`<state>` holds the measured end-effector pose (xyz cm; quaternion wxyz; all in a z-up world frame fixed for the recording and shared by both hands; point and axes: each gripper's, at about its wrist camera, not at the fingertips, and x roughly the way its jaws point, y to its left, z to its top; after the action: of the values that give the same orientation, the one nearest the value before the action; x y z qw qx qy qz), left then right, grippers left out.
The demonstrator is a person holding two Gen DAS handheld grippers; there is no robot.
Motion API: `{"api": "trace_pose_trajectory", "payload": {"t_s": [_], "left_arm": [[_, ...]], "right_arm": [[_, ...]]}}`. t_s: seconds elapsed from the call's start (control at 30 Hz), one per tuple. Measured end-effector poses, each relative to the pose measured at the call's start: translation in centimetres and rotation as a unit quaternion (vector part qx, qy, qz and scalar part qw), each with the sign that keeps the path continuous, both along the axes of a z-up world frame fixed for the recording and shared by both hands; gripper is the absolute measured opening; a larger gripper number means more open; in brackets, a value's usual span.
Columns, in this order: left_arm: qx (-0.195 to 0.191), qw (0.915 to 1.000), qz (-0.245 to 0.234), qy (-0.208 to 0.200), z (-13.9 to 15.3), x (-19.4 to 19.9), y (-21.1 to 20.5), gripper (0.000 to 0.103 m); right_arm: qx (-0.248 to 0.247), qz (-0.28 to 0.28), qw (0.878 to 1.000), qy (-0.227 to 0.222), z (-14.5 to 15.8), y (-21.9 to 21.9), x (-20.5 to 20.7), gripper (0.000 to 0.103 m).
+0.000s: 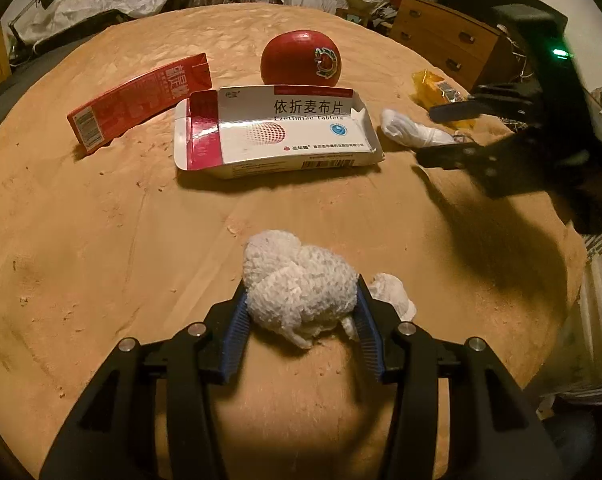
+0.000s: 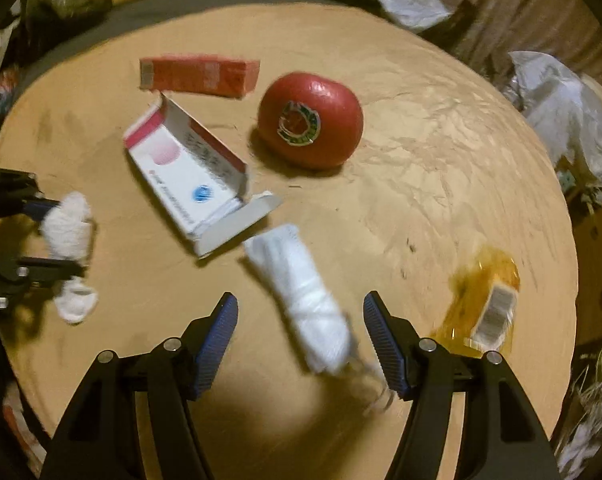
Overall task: Collect trash
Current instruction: 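Grasp the white fluffy sock with left gripper while right grasps white rolled bundle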
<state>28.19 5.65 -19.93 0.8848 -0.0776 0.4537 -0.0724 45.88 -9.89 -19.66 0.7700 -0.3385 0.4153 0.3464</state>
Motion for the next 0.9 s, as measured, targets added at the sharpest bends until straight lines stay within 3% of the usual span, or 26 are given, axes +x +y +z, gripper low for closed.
{"api": "trace_pose_trajectory", "payload": {"t_s": [0.17,0.3,0.33,0.4,0.6,0.9], "left_arm": [[-0.005,1.0,0.0,0.0,0.0,0.0,0.1,0.047],[-0.007,1.0,0.005,-0.002,0.0,0.3,-0.1,0.047],[-0.006,0.9999,0.007,-0.005,0.0,0.2,-0.2,0.047],[-0.002,0.9999,0.011,-0.01,-0.1,0.3,-0.4,0.046],[-0.002,0.9993,0.029,-0.024,-0.1,-0.4,-0.5,0.044],[0.027,0.9953,0.059,-0.073,2.9,-3.4,-0.7,0.043]], "right_arm": [[-0.006,0.013,0.999,0.04,-1.2,0.9,2.1,0.062],[0.005,0.001,0.999,0.04,-1.5,1.2,1.4,0.042],[0.007,-0.007,0.999,0.035,-1.7,1.3,1.0,0.033],[0.018,-0.029,0.999,0.018,-1.6,1.3,-0.3,0.028],[0.092,-0.113,0.989,0.006,-1.7,-1.1,-4.6,0.028],[0.214,-0.21,0.953,-0.033,1.5,-5.5,-12.7,0.028]]}}
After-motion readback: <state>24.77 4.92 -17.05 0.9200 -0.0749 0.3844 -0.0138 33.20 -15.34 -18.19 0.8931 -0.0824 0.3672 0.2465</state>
